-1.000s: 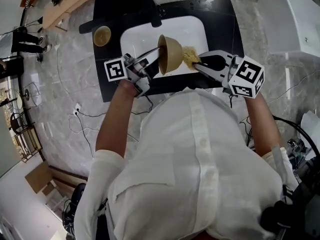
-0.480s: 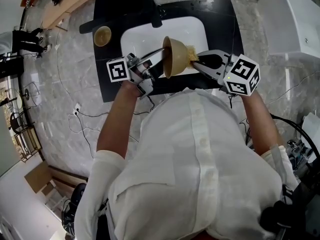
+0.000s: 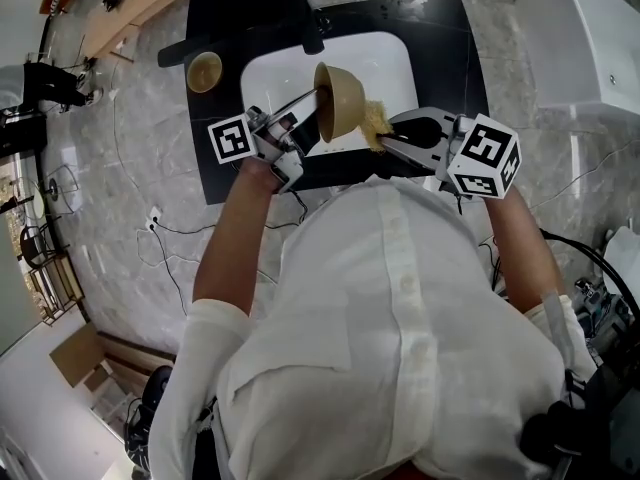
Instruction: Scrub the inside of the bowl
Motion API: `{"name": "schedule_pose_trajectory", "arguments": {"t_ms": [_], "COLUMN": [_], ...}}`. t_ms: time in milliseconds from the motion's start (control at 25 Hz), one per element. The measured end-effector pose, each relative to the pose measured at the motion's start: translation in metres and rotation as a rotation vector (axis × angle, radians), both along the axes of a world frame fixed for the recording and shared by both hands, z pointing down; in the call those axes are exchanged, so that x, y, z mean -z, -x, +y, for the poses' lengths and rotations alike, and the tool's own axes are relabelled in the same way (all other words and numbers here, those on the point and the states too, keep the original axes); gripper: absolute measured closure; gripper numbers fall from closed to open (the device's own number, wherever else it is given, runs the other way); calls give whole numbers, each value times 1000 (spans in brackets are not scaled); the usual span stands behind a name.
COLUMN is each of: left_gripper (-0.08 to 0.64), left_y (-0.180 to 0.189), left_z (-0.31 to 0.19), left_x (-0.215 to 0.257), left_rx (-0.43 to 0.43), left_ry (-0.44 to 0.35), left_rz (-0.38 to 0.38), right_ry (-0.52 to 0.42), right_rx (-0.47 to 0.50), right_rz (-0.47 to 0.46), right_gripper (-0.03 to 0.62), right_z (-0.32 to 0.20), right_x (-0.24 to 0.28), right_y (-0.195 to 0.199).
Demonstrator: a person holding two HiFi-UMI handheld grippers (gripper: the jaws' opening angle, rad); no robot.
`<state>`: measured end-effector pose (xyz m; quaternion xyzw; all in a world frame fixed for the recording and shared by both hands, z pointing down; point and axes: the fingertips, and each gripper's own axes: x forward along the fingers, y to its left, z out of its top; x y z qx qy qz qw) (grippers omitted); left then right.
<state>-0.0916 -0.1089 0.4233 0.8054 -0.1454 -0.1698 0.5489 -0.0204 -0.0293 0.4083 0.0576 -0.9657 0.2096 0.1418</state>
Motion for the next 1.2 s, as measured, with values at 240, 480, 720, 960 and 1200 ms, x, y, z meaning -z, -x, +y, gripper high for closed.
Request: {"name": "schedule_pose_trajectory", "arguments": {"t_ms": [240,480,720,960,1200], "left_gripper": [545,545,545,545,545], "left_y": [-4,-5,-12,-24,-30], "left_z": [9,13,19,30,42], "left_x": [-7,-6,-14,-17,-19], "left_rx": [-36,-56,-114,-190,-270], "left_ry": [10,5,12,33,-11], "left_rz": [6,8,-44,-48,-113], "right_ry": [-25,-42,-105,-231,-295], "right_rx": [-65,-163,-98,13,58], "right_rz": [-5,4,-80,-16,59], "right_gripper": [557,557,557,557,557], "right_z": [-15,-37,-28,-17,-23], "right_x": [5,7,42,58,55], "right_y": [-14,-28,-26,-14,-15]}}
